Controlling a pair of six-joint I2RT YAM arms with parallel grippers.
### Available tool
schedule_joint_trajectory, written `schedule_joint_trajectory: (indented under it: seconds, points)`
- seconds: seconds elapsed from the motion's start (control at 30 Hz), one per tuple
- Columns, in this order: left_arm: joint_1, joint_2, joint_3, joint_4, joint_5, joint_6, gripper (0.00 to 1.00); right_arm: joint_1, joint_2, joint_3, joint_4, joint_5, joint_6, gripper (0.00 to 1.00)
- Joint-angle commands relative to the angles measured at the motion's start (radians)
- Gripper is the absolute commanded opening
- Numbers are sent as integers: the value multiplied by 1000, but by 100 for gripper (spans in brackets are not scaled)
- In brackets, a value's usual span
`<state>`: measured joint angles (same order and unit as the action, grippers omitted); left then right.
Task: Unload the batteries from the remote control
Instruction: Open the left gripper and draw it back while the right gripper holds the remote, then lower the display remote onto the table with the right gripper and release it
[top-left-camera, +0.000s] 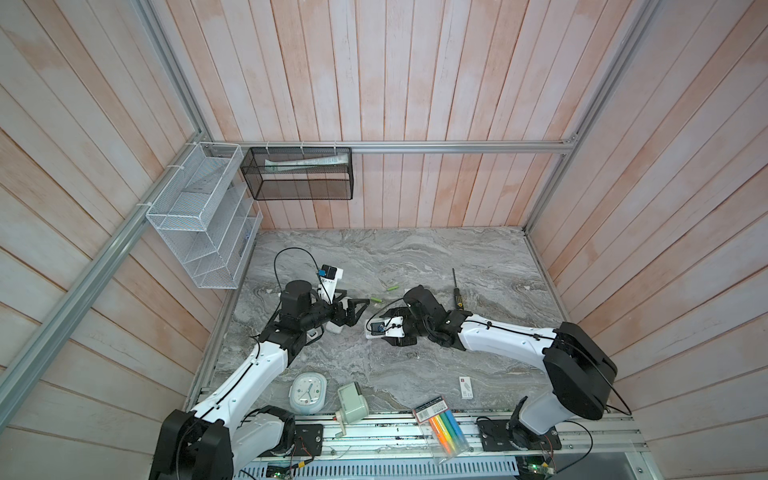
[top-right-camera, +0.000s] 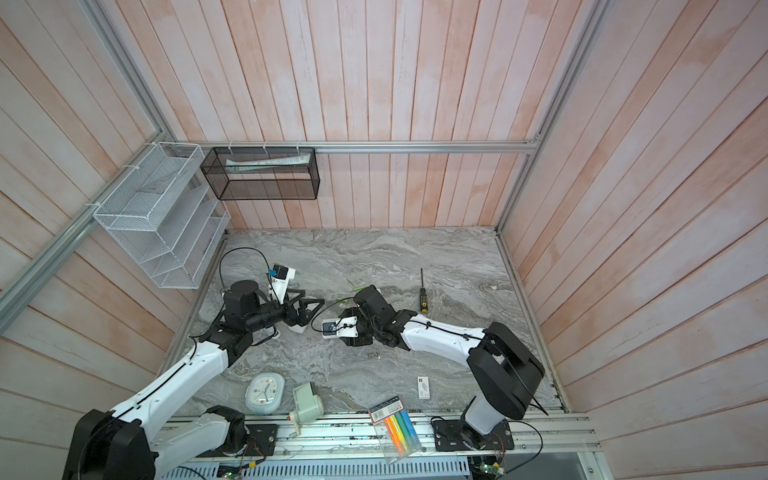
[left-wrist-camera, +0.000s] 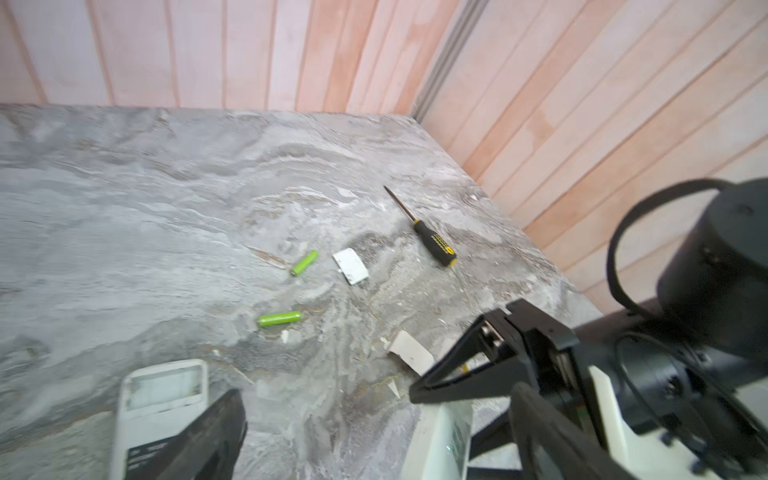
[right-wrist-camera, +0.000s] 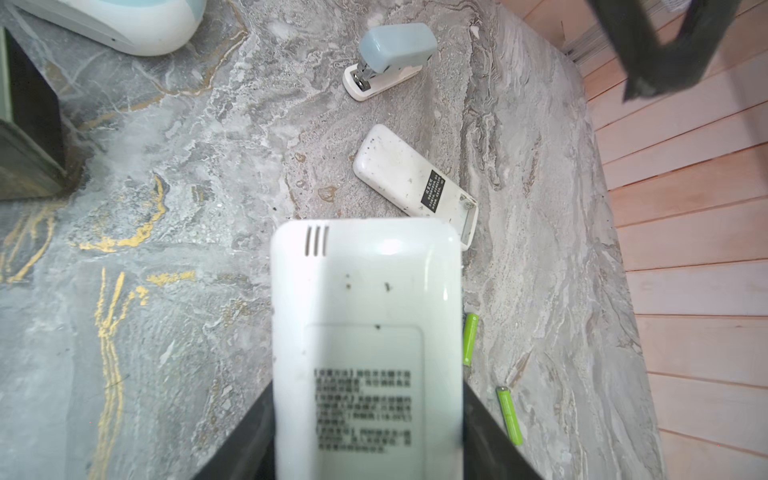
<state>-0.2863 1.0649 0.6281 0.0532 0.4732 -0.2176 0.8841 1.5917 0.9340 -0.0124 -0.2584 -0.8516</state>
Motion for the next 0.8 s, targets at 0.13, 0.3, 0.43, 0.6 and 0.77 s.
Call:
schedule_joint_trajectory:
  seconds: [0.13, 0.3, 0.43, 0.6, 0.77]
  points:
    - [7, -102, 51, -123, -358, -98, 100, -11, 86, 68, -110, -101, 106, 36]
    - [10, -156, 49, -143, -381, -82, 100, -26, 150, 120, -143, -143, 123, 38]
    - [12, -214, -2, -77, -404, -127, 100, -45, 214, 180, -198, -153, 100, 40]
    - [12, -299, -72, 2, -391, -171, 100, -72, 308, 272, -301, -158, 43, 42]
    - [12, -290, -49, -52, -379, -152, 100, -84, 374, 350, -370, -162, 7, 44]
